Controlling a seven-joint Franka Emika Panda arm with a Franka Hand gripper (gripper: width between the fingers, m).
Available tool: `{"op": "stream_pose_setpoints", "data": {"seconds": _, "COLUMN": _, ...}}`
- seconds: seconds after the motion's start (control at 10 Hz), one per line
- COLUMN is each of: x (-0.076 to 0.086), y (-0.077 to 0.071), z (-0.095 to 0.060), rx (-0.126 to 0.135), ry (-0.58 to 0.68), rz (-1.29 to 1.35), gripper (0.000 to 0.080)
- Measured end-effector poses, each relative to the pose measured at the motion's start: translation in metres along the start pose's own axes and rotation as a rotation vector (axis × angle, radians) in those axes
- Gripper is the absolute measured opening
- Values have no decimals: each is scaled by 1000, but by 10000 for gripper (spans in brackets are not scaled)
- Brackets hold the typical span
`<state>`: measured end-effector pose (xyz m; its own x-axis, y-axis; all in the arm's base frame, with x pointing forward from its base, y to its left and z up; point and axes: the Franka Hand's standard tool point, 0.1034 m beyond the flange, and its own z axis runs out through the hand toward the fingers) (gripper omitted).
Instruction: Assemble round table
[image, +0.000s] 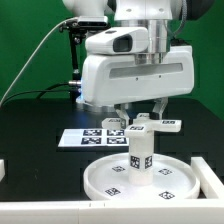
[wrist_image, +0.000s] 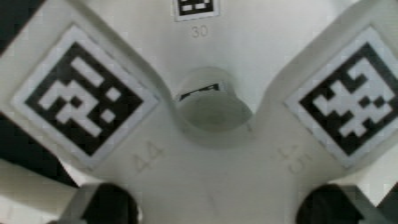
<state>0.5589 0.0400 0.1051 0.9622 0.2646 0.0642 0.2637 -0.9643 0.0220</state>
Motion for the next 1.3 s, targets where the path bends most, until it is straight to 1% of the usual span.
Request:
{"op": "stream_pose_setpoints", "data": {"seconds": 0.3, "x": 2, "y": 0, "z": 1, "rx": 0, "ry": 10, "rz": 475, "gripper": 438}}
{"op": "stream_pose_setpoints", "data": {"seconds": 0.4, "x": 2, "y": 0, "z": 1, "rx": 5, "ry": 12, "rz": 610, "gripper": 439}}
{"op": "stream_pose_setpoints", "data": {"seconds": 0.5, "x": 2, "y": 1, "z": 2, "rx": 26, "ry": 14, "rz": 771, "gripper": 439}}
{"op": "stream_pose_setpoints", "data": {"seconds": 0.6, "x": 2, "y": 1, "z": 2, "rx": 38, "ry": 19, "rz": 921, "gripper": 439}}
{"op": "stream_pose_setpoints", "data": {"seconds": 0.7, "x": 1, "y": 2, "z": 2, "rx": 64, "ry": 25, "rz": 1040, "gripper": 440}}
{"op": "stream_pose_setpoints", "data": {"seconds": 0.8, "x": 0, "y": 3, "z": 2, "rx": 81, "ry": 24, "rz": 1087, "gripper": 440}}
{"op": "stream_pose_setpoints", "data": {"seconds": 0.9, "x": 1, "y": 1, "z": 2, "rx": 74, "ry": 20, "rz": 1130, "gripper": 440}}
{"op": "stream_pose_setpoints", "data": {"seconds": 1.1, "x": 0, "y": 2, "z": 2, "rx": 80, "ry": 16, "rz": 1227, "gripper": 440}}
{"op": "stream_pose_setpoints", "data": {"seconds": 1.2, "x": 0, "y": 2, "z": 2, "rx": 88, "ry": 11, "rz": 1331, "gripper": 440}}
{"op": "stream_pose_setpoints", "data": {"seconds": 1.3, "x": 0, "y": 3, "z": 2, "rx": 109, "ry": 0, "rz": 1487, "gripper": 440}}
